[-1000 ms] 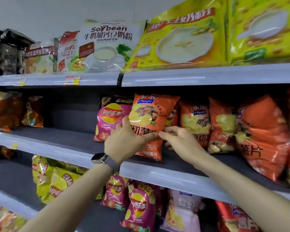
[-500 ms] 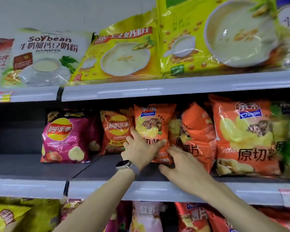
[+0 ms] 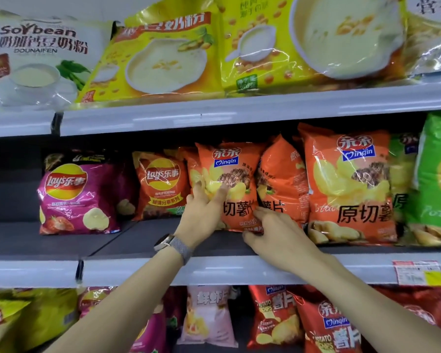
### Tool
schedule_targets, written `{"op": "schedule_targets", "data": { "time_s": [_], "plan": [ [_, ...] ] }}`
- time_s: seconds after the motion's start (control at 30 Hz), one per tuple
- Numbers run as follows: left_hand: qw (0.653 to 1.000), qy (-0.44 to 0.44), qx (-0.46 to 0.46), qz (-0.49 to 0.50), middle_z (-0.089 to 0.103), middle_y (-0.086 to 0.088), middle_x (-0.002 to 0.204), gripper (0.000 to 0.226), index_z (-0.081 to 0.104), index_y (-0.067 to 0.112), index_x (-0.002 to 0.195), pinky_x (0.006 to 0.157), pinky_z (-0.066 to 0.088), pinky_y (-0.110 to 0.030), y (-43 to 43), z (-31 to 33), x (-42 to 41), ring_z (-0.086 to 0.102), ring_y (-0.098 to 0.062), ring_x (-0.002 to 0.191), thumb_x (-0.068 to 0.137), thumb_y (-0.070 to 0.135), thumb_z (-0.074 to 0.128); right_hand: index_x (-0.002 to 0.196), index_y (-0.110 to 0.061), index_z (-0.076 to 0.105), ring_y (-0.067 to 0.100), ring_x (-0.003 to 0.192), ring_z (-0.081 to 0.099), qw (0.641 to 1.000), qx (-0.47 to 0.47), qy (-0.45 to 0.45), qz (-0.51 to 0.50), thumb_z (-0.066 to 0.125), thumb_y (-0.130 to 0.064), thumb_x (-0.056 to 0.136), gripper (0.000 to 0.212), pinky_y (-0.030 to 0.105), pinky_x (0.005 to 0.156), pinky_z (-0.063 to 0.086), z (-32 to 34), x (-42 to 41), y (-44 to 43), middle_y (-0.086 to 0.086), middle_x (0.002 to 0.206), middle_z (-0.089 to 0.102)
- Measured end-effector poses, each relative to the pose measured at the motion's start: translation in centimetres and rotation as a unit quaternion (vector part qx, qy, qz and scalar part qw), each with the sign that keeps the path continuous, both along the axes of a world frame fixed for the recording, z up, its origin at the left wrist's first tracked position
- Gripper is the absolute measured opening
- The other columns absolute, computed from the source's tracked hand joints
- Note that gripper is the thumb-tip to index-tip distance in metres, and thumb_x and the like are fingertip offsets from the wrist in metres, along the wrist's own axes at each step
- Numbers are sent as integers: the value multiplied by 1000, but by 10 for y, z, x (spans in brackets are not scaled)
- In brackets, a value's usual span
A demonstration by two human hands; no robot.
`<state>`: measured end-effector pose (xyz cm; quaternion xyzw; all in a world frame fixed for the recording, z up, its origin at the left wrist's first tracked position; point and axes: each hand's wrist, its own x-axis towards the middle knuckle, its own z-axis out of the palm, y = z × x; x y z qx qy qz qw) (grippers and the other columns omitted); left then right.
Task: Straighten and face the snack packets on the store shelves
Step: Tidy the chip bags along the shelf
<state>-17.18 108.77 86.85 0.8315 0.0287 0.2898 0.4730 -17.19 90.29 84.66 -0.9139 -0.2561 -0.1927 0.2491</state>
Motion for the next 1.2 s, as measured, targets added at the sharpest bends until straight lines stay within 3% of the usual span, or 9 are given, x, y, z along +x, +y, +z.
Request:
{"op": "schedule_targets", "data": {
  "time_s": [0.23, 0.33, 0.4, 0.53, 0.7, 0.83, 0.97, 1.1, 1.2],
  "plan": [
    [1000, 17, 21, -3, 51, -4, 153, 104, 29, 20, 162, 118, 37, -55, 4, -12, -15, 47, -29, 142, 80, 81, 42, 128, -11, 62, 33, 114, 62, 999, -13, -20, -33, 57, -46, 94, 49, 47, 94, 54, -8, 5, 1, 9, 130, 65],
    [997, 39, 60, 23, 53, -8, 149, 84, 35, 17, 158, 115, 37, -45, 1, -16, -18, 47, -34, 140, 95, 70, 45, 126, -10, 63, 35, 113, 63, 998, -25, -27, -41, 55, -47, 96, 49, 47, 93, 54, -9, 5, 1, 11, 128, 66],
    [995, 60, 73, 40, 57, -9, 142, 70, 47, 17, 147, 109, 40, -42, 2, -18, -19, 51, -36, 134, 98, 67, 44, 123, -11, 64, 35, 109, 63, 998, -28, -31, -40, 54, -48, 96, 46, 46, 90, 54, -10, 5, 0, 10, 124, 67],
    [991, 53, 111, 57, 68, -5, 117, 69, 59, 23, 121, 99, 50, -53, 4, -22, -18, 62, -34, 110, 86, 78, 37, 124, -9, 64, 36, 111, 62, 998, -32, -37, -44, 53, -46, 99, 46, 45, 91, 53, -12, 5, 0, 13, 125, 66],
    [989, 47, 126, 63, 69, -5, 114, 73, 59, 20, 124, 98, 50, -52, 2, -22, -20, 62, -31, 109, 87, 78, 35, 118, -13, 64, 33, 104, 63, 997, -36, -44, -43, 51, -49, 98, 43, 42, 86, 53, -13, 7, 3, 9, 117, 67],
    [987, 54, 133, 67, 72, 0, 101, 57, 60, 14, 124, 96, 52, -49, -1, -20, -28, 64, -30, 103, 101, 64, 44, 120, -10, 65, 34, 102, 63, 997, -31, -51, -41, 51, -48, 100, 45, 43, 85, 54, -12, 5, 0, 11, 117, 68],
    [976, 54, 179, 108, 70, -2, 111, 62, 57, 22, 123, 93, 55, -51, -10, -14, -46, 65, -35, 105, 87, 69, 39, 123, -8, 66, 35, 108, 63, 999, -4, -41, -25, 54, -45, 100, 45, 45, 88, 54, -7, -5, -5, 13, 121, 68],
    [958, 33, 258, 122, 62, -4, 133, 53, 56, 24, 141, 97, 53, -48, -26, -8, -75, 61, -37, 120, 97, 54, 51, 115, -18, 68, 29, 101, 65, 998, 16, -62, -4, 52, -48, 99, 37, 43, 83, 55, -4, -23, -22, 2, 111, 69],
    [950, 5, 288, 120, 62, -1, 140, 49, 56, 27, 146, 97, 52, -45, -41, -7, -91, 61, -32, 122, 100, 43, 54, 130, -19, 67, 24, 111, 64, 995, 23, -97, -8, 53, -44, 101, 42, 37, 90, 52, -4, -37, -44, -1, 126, 70]
  ]
}}
